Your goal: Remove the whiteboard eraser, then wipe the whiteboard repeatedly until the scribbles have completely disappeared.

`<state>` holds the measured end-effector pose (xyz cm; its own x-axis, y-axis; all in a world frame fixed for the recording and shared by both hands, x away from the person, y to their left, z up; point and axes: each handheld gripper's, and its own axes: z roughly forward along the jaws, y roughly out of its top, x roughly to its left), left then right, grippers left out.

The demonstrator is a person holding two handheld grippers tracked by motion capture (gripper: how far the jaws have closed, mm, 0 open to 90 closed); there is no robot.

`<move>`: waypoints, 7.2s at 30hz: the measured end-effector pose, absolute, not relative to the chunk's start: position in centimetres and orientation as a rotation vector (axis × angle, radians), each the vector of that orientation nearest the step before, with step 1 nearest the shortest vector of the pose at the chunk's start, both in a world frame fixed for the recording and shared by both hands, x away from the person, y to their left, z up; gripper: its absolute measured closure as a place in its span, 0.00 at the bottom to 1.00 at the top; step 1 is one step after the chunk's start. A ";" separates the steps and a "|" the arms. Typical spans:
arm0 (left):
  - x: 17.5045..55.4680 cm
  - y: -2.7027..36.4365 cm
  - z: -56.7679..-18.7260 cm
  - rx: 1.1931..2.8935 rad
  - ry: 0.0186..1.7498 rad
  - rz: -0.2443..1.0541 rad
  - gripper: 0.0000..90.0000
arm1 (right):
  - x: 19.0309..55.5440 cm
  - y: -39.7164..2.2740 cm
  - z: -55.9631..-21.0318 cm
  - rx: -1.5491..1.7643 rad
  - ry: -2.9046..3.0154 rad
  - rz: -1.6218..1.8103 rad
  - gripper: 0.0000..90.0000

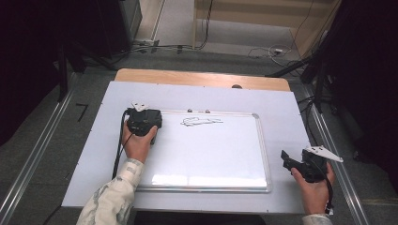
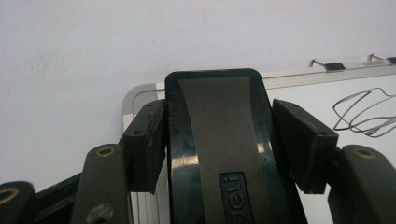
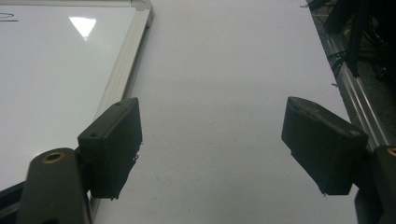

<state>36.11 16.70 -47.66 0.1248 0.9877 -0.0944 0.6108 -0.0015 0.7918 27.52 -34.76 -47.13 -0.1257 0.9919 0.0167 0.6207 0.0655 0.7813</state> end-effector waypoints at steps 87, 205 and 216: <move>39.1 10.6 -48.9 1.814 1.493 0.570 0.43 | 27.4 -35.1 -47.0 1.610 1.793 0.898 0.21; 40.6 1.7 -49.0 1.918 1.348 0.566 0.43 | 27.2 -35.3 -46.8 1.606 1.775 0.921 0.21; 40.7 0.8 -49.0 1.925 1.339 0.560 0.43 | 27.2 -35.4 -46.8 1.609 1.773 0.921 0.21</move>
<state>40.74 0.82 -48.96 0.3674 0.9289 -0.0472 0.6190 -0.2063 0.7578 27.18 -35.39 -46.76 -0.1151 0.9926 0.0378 0.6014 0.0393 0.7980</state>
